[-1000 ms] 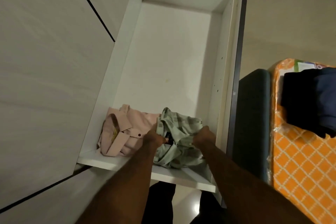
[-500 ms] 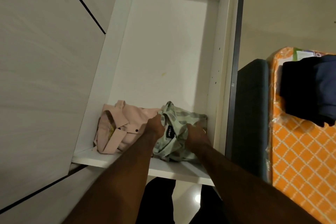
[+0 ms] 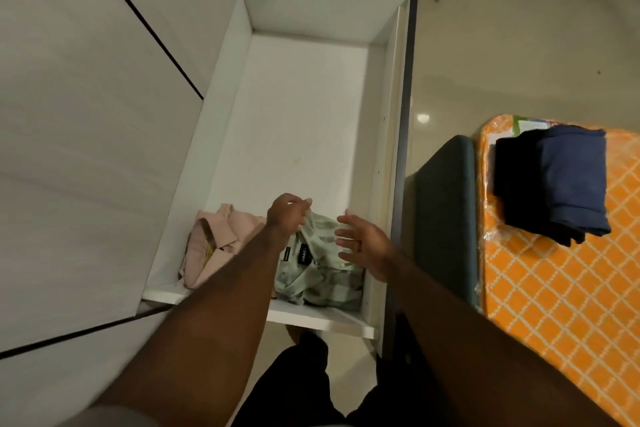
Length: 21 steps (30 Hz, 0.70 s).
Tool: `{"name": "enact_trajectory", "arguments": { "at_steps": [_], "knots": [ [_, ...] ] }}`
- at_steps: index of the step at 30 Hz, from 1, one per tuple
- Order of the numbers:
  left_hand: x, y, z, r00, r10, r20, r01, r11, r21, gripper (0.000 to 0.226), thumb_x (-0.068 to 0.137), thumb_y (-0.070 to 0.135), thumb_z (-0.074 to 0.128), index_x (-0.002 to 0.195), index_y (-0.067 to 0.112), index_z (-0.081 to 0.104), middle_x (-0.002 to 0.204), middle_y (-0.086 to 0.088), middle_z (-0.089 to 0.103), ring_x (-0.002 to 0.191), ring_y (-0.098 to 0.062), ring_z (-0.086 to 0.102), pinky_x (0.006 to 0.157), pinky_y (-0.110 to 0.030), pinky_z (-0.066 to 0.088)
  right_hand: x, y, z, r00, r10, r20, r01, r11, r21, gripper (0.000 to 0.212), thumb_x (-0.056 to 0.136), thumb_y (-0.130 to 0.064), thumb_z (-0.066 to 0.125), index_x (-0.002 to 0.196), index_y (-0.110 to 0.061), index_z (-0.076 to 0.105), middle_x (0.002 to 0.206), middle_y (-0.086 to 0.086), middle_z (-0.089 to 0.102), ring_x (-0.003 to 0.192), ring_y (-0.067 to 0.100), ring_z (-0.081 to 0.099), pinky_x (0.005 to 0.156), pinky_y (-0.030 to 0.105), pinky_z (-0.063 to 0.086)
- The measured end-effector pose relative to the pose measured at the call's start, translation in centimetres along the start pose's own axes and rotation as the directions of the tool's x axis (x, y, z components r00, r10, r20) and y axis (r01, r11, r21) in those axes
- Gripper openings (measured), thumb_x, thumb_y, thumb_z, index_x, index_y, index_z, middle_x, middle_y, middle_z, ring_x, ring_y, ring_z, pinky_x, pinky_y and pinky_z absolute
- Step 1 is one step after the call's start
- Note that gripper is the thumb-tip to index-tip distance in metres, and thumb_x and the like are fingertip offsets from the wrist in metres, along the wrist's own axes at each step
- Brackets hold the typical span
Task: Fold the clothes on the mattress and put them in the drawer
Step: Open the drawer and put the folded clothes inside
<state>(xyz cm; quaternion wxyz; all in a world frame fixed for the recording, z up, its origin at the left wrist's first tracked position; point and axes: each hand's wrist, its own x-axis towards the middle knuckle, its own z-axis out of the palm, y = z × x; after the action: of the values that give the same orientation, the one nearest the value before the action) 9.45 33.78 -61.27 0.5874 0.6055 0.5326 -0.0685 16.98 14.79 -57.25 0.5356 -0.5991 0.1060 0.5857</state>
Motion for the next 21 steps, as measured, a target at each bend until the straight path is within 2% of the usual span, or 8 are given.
{"name": "enact_trajectory", "arguments": {
  "at_steps": [1,3,7,10,13,18,21],
  "knots": [
    [-1.4,1.3,0.3,0.999,0.010,0.048,-0.007,0.998,-0.066,0.025,0.091,0.037,0.071,0.092,0.013,0.062,0.091,-0.011,0.068,0.064,-0.019,0.063,0.056,-0.028,0.049,-1.1,-0.7,-0.6,0.999,-0.026,0.027,0.024,0.996,0.088,0.048,0.100,-0.057,0.052,0.130,-0.021,0.063,0.132,0.011,0.064,0.122,0.029,0.062,0.109,0.051,0.048],
    [-3.8,3.5,0.9,0.995,0.039,0.092,-0.026,0.991,-0.134,0.031,0.097,0.041,0.063,0.104,0.011,0.064,0.096,-0.009,0.071,0.076,-0.022,0.068,0.066,-0.031,0.051,-2.7,-1.8,-1.9,0.996,-0.080,0.044,0.068,0.969,0.237,0.055,0.100,-0.060,0.048,0.134,-0.019,0.063,0.130,0.014,0.068,0.122,0.034,0.064,0.108,0.053,0.048],
    [-8.4,7.4,3.3,0.986,0.151,0.077,-0.117,0.936,-0.331,0.038,0.098,0.048,0.058,0.112,0.013,0.064,0.105,-0.009,0.074,0.086,-0.025,0.072,0.072,-0.034,0.052,-6.6,-4.5,-5.9,0.978,-0.207,0.033,0.181,0.914,0.364,0.062,0.099,-0.065,0.045,0.137,-0.019,0.062,0.132,0.015,0.068,0.122,0.035,0.066,0.111,0.056,0.045],
    [-12.4,10.5,6.5,0.972,0.228,0.056,-0.184,0.889,-0.419,0.043,0.100,0.051,0.053,0.117,0.013,0.064,0.110,-0.010,0.074,0.095,-0.029,0.073,0.079,-0.037,0.053,-9.7,-6.6,-10.4,0.963,-0.271,0.009,0.247,0.890,0.383,0.064,0.098,-0.067,0.045,0.138,-0.020,0.061,0.132,0.015,0.068,0.121,0.036,0.066,0.111,0.056,0.045],
    [-15.1,12.3,9.3,0.963,0.255,0.081,-0.193,0.870,-0.453,0.048,0.101,0.054,0.050,0.121,0.012,0.063,0.115,-0.011,0.073,0.103,-0.032,0.072,0.083,-0.039,0.054,-11.9,-8.0,-14.1,0.955,-0.295,-0.014,0.279,0.887,0.369,0.065,0.096,-0.068,0.047,0.137,-0.020,0.062,0.132,0.015,0.068,0.121,0.036,0.066,0.109,0.055,0.046],
    [-19.3,14.8,15.0,0.950,0.278,0.142,-0.172,0.847,-0.503,0.058,0.100,0.060,0.046,0.123,0.011,0.064,0.117,-0.013,0.072,0.101,-0.034,0.072,0.082,-0.039,0.055,-15.6,-9.6,-21.0,0.936,-0.343,-0.071,0.343,0.856,0.388,0.066,0.098,-0.068,0.042,0.138,-0.019,0.060,0.134,0.016,0.066,0.121,0.036,0.066,0.103,0.050,0.052],
    [-21.1,15.8,18.3,0.939,0.291,0.184,-0.159,0.841,-0.518,0.061,0.099,0.064,0.043,0.124,0.012,0.064,0.117,-0.014,0.072,0.100,-0.033,0.072,0.086,-0.041,0.053,-17.0,-10.1,-24.6,0.927,-0.361,-0.099,0.366,0.816,0.448,0.069,0.098,-0.068,0.040,0.138,-0.016,0.060,0.134,0.018,0.066,0.123,0.037,0.064,0.103,0.050,0.051]
  ]
}}
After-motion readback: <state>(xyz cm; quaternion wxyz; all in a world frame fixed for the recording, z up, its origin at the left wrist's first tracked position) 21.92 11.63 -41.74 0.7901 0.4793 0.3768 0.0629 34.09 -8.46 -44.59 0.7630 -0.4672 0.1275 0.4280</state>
